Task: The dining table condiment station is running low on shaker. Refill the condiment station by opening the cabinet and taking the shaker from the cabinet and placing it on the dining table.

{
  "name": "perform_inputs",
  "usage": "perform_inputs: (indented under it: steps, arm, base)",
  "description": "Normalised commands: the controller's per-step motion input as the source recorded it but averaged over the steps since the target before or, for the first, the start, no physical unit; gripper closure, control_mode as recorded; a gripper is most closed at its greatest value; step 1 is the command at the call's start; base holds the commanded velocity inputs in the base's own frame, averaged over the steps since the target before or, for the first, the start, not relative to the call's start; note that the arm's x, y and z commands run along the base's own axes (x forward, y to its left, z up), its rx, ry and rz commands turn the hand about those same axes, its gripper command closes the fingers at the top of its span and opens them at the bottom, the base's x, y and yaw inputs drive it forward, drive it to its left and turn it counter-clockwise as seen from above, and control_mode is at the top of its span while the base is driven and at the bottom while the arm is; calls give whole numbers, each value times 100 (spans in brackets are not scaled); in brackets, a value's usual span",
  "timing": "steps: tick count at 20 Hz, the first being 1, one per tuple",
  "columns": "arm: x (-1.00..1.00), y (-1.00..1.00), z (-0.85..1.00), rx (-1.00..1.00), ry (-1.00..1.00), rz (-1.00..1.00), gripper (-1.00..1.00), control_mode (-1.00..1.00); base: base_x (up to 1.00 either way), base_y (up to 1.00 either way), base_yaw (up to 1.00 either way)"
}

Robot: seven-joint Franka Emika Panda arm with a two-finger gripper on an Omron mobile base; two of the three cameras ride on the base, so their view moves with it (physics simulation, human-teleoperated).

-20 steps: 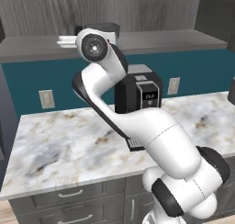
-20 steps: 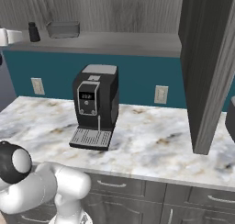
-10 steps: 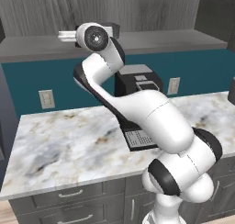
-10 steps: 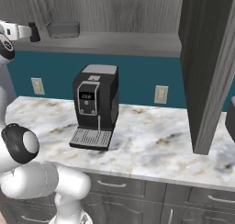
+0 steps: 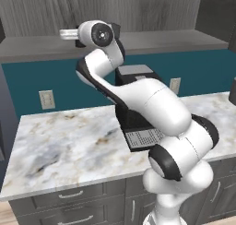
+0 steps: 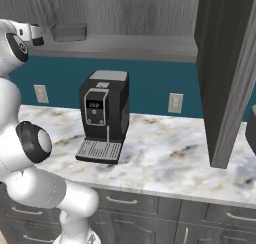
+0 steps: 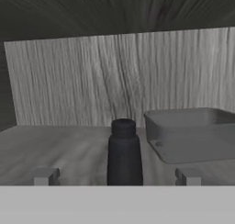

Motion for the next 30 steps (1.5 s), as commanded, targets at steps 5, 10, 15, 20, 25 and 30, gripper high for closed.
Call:
perform_inputs:
  steps: [5,10,15,20,25,30]
  arm:
    - [29,0,-7,0,0,8,-100,-100]
    - [13,0,-13,0,0,6,-100,-100]
    - [11,0,-11,0,0,5,-100,-100]
    - [16,0,-5,0,0,4,-100,-100]
    - [19,0,0,0,0,1,-100,-100]
    - [30,0,0,0,0,0,-100,-100]
  base:
    - [0,0,0]
    - [0,0,0]
    - [0,0,0]
    - [0,0,0]
    - [0,0,0]
    - [0,0,0]
